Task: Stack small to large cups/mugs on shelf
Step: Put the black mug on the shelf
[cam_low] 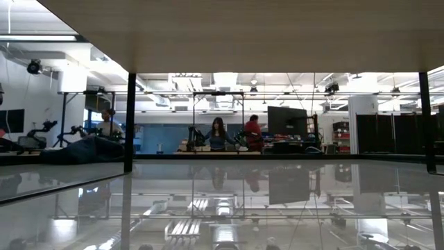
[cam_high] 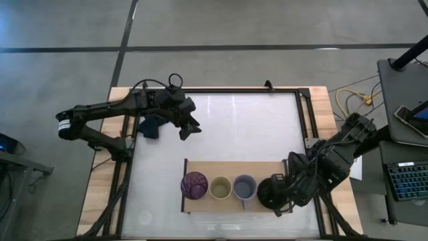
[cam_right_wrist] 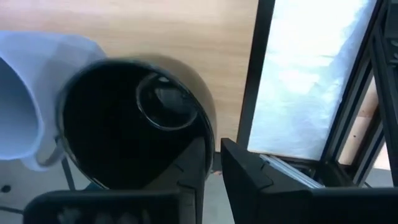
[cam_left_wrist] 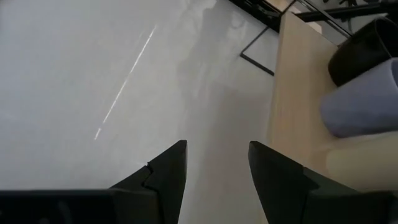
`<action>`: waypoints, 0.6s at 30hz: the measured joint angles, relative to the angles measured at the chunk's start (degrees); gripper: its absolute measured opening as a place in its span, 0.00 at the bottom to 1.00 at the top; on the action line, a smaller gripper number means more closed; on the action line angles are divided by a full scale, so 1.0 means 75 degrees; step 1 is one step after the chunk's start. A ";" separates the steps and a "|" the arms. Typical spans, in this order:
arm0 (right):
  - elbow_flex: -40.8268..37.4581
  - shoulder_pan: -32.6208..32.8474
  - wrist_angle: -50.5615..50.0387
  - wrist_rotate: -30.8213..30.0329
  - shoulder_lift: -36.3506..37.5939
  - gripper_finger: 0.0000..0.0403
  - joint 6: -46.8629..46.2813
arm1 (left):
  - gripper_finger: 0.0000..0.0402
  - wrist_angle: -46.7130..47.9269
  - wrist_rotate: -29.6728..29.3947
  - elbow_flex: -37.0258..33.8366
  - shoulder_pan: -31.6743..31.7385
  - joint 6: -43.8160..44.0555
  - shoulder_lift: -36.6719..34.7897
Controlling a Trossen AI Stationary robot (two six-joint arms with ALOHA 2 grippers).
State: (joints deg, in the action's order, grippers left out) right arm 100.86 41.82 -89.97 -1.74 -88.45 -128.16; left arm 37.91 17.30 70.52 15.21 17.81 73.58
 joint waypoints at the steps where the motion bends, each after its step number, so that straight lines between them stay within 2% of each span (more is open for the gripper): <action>1: -0.0017 0.0027 -0.0005 -0.0050 0.0036 0.11 -0.0006 | 0.39 0.0000 0.0000 -0.0005 -0.0049 0.0000 0.0000; 6: -0.0030 0.0291 -0.0003 0.0075 0.0180 0.03 -0.0205 | 0.39 -0.0103 0.0032 -0.0051 -0.0310 -0.0043 0.0000; 10: 0.0023 0.0663 0.0001 0.0357 0.0204 0.02 -0.0287 | 0.38 -0.0544 0.0032 -0.0055 -0.0483 -0.0076 0.0000; 18: 0.0351 0.1514 0.0173 0.0425 0.0181 0.02 -0.0404 | 0.29 -0.1660 -0.0059 0.0774 -0.0436 -0.0039 -0.0058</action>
State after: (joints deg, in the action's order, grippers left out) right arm 103.50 53.17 -88.68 1.45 -87.09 -131.19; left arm 25.46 16.86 76.33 11.95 17.52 73.15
